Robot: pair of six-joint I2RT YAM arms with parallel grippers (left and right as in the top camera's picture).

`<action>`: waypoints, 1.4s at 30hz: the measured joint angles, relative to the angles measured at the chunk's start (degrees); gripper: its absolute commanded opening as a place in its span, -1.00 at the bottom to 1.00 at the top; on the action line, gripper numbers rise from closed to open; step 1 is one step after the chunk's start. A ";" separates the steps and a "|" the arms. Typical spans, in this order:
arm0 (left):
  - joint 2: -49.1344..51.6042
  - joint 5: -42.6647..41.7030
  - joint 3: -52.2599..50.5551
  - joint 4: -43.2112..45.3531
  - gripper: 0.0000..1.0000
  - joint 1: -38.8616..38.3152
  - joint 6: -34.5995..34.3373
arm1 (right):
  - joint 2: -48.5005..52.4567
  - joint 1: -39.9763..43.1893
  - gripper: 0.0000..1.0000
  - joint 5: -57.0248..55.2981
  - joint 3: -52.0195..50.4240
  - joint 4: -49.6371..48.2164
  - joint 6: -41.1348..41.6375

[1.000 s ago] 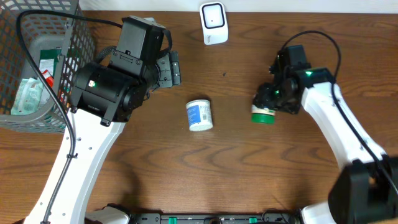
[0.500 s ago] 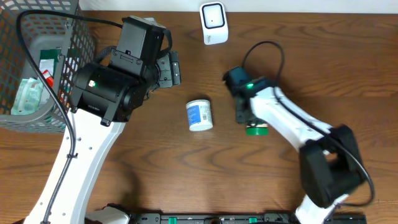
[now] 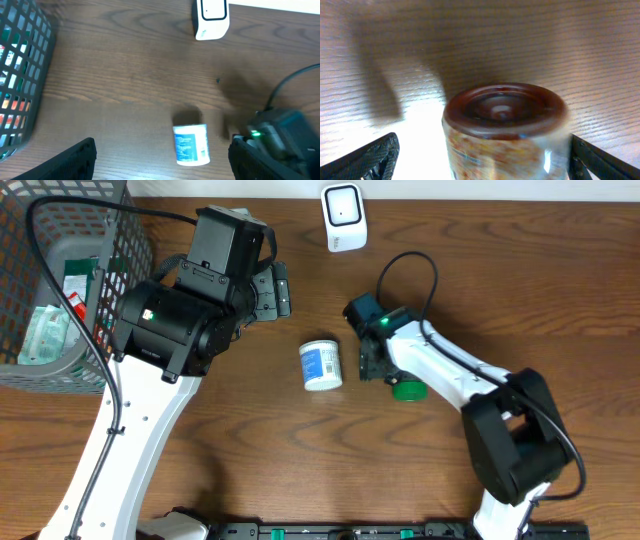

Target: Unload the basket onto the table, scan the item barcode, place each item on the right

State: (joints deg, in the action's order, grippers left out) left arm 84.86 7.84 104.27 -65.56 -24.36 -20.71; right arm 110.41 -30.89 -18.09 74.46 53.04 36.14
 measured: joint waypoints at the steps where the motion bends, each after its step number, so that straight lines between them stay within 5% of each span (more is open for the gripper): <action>1: 0.00 0.00 0.00 0.00 0.70 0.00 0.00 | -0.90 0.48 0.98 0.98 0.07 0.07 -0.31; 9: 0.00 0.00 0.00 0.00 0.70 0.00 0.00 | -9.77 8.04 0.91 12.66 0.96 1.92 -2.29; 16: 0.00 -0.02 0.00 0.04 0.70 0.00 0.00 | -10.95 17.57 -0.95 18.12 1.14 8.63 -8.94; 25: 0.00 0.00 0.00 0.02 0.70 0.00 0.00 | -10.95 28.74 -0.97 23.76 -0.33 9.55 -14.60; 42: 0.00 -0.02 0.00 0.02 0.71 0.00 0.00 | -10.95 20.81 -0.97 36.46 -11.67 -3.37 -16.09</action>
State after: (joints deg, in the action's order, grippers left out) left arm 84.86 7.81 104.27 -65.54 -24.36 -20.71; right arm 99.46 -10.09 18.37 62.78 49.67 20.05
